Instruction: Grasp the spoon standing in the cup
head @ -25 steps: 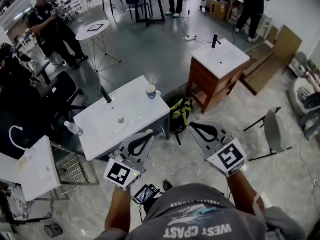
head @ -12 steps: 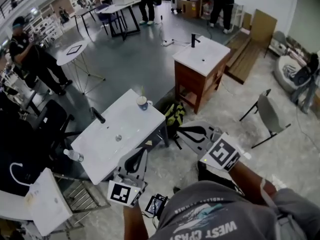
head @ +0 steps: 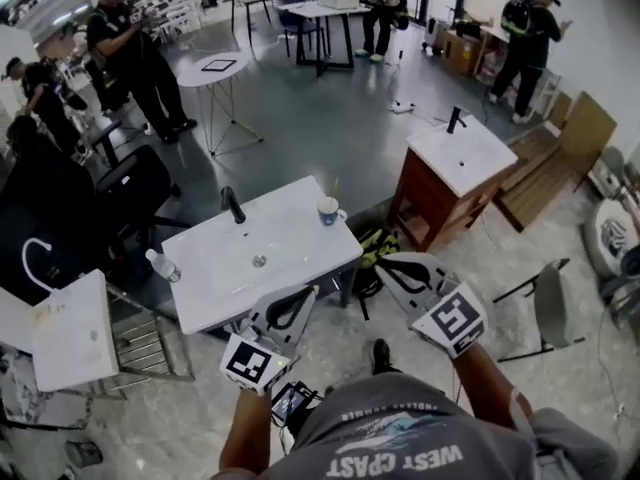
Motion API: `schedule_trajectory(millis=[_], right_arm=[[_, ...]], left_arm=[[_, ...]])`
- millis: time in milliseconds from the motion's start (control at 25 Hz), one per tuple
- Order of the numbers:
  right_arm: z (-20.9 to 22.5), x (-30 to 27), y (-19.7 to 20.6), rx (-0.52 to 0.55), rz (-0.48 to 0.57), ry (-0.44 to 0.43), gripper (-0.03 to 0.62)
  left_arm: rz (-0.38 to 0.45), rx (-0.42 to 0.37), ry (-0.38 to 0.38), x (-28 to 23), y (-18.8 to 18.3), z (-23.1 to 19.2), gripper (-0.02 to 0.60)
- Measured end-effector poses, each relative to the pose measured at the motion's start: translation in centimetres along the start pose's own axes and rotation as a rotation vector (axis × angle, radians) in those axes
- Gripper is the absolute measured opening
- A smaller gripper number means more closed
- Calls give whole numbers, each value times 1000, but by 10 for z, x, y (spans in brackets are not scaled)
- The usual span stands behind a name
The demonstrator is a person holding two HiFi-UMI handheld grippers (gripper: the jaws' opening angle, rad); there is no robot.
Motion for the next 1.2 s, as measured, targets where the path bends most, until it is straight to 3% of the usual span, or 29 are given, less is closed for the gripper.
schedule_trajectory(millis=[280,680,1000,1200], right_arm=[[49,-14,18,-19,5,-24,32],[129,-45,47,-27,22,-90,32],[185,-72,67,-13,19,-178,32],[214,-79,70,30,33,-198,34]], left_arm=[[-56,-61,-20,-40,-9,-16,2],[-83,-26,-89,-119,-21,-36,2],[-146,-83,-128,-171,-40,-52,2],[-153,-87,-196,-185,-52,-66,2]])
Point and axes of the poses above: the fingertips, and each gripper's own axes: x backward along the fingers, z to its right, y out of its underside, the point moved 4 cm from there along x, backward along the fingers, and after that the axes turned 13 degrees about -z, right-handed, at the moved point
